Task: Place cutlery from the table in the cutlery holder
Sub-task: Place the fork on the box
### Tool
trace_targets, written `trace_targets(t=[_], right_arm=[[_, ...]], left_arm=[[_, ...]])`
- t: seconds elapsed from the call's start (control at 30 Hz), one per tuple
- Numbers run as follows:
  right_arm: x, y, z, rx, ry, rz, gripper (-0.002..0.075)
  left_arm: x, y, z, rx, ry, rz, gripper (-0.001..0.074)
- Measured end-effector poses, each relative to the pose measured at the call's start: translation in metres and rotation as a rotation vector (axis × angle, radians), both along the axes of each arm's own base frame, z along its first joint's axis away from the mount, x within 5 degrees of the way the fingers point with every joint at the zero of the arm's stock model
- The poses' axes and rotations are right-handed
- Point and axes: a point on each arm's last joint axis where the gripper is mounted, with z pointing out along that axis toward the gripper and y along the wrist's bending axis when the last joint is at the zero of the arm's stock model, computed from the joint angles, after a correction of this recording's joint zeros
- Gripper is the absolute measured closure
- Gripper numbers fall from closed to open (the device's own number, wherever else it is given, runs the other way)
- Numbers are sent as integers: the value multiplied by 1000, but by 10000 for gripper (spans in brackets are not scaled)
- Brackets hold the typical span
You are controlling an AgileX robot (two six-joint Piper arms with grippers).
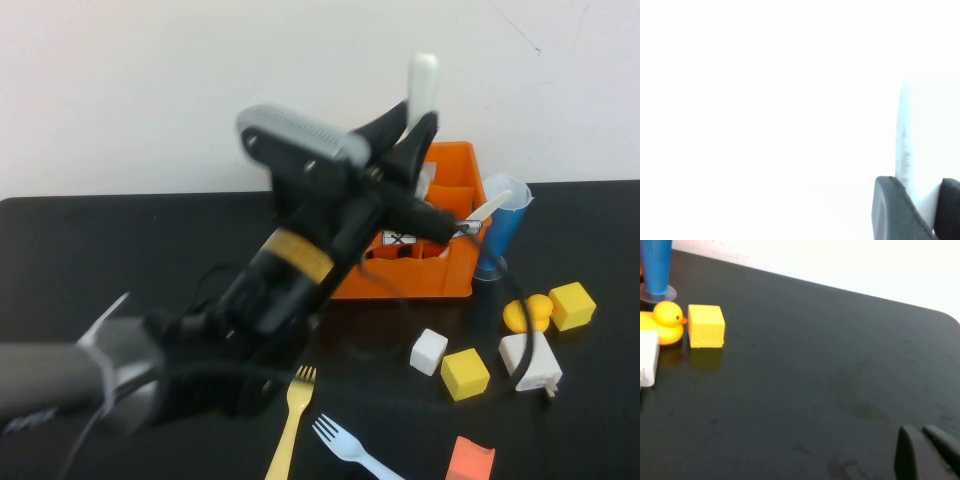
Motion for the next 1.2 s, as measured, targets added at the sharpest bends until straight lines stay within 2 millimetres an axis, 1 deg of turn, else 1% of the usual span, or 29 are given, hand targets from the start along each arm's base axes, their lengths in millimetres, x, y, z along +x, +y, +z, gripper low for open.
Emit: trace_targets(t=[0.13,0.23,0.3,0.4,0.5,0.6,0.8,0.87,0.9,1.0,1.07,1.13,1.17,1.2], right_arm=[[0,0,0,0,0,0,729],[0,0,0,0,0,0,729],[0,0,0,0,0,0,729],[0,0,0,0,0,0,729],[0,0,0,0,0,0,729],[0,0,0,0,0,0,729],[0,0,0,0,0,0,729],[0,0,0,0,0,0,729],[0,0,0,0,0,0,729],[0,0,0,0,0,0,729],[0,0,0,0,0,0,729],[0,0,0,0,0,0,729],[0,0,0,0,0,0,729],[0,0,0,0,0,0,729]], left_arm=[[27,-19,7,13,-12,-1,590],[47,-25,2,47,-3,12,590],[61,-24,-2,58,7,33,590],[79,-17,-8,70,24,70,590],[91,-11,-16,82,48,95,590],[101,-9,-29,100,83,109,590],[110,-16,-59,143,162,83,589],[111,-16,-66,162,184,77,567],[112,-15,-68,166,194,78,543],[113,-15,-68,162,204,75,449],[112,-14,-64,152,211,73,405],[111,-14,-58,163,226,72,383],[109,-13,-53,180,238,68,376],[106,-12,-43,204,246,60,371]])
